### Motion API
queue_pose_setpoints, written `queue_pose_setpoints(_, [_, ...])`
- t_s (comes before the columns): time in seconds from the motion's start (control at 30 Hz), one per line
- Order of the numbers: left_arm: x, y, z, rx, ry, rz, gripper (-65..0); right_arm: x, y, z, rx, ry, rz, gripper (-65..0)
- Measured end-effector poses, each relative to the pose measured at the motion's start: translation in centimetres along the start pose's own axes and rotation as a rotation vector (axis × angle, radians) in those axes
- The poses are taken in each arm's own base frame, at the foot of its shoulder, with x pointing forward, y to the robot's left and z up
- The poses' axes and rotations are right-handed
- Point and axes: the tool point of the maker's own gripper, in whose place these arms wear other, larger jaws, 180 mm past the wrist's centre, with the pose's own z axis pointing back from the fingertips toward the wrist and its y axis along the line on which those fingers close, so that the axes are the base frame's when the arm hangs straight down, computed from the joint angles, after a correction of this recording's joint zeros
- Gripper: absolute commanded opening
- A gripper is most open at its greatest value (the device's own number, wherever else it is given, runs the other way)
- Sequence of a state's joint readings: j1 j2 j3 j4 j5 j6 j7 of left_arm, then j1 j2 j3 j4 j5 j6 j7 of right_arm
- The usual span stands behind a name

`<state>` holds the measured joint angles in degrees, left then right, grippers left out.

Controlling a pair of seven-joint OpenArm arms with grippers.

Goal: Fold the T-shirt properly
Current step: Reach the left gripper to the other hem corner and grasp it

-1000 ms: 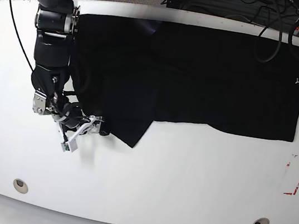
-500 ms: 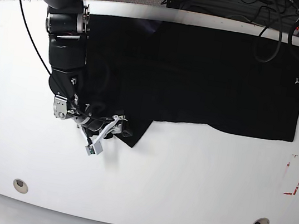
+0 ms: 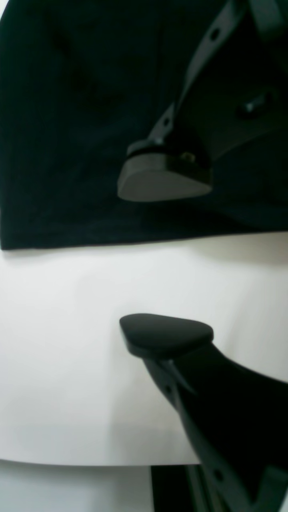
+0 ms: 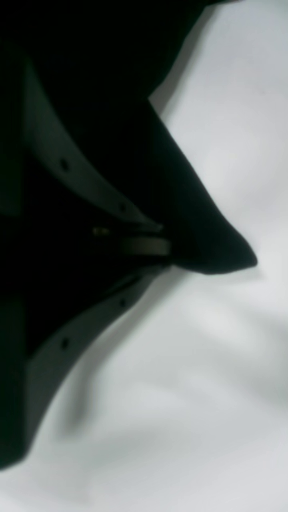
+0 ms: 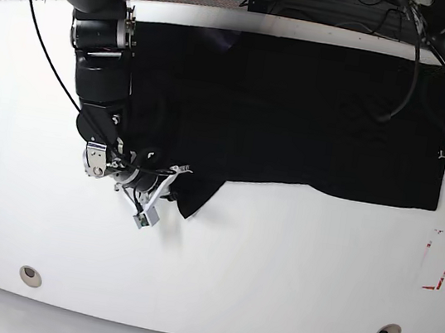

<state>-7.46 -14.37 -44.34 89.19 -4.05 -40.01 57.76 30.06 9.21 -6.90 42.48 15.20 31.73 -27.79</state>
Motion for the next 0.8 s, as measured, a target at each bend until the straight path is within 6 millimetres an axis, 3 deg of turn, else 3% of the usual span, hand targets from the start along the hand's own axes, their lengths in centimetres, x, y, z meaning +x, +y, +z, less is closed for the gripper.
queue_pose_setpoints(0.1, [1.8,0.2,-1.6,-0.011,-0.084,0.058,-23.5,0.0,0.0,0.0,0.000,0.001,0.000,-65.0])
queue_pose_setpoints(0.17, [1.5,-0.1,-3.1,-0.023,-0.070,0.084,-23.5,0.0,0.0,0.0,0.001,-0.003,-0.002,-65.0])
queue_pose_setpoints(0.33, [0.5,-3.2,-7.2,-0.128,-0.009,0.076,-23.5,-0.1,0.0,0.0,0.000,-0.001,-0.001,-65.0])
queue_pose_setpoints(0.67, [1.1,-4.0,-10.1,-0.194,-0.016,0.185,-23.5,0.0,0.1,-0.1,0.003,-0.005,-0.002,-65.0])
queue_pose_setpoints(0.8, [2.4,-3.3,-10.3,-0.151,-0.060,0.181,-23.5,0.0,0.0,0.0,0.001,-0.002,-0.001,-65.0])
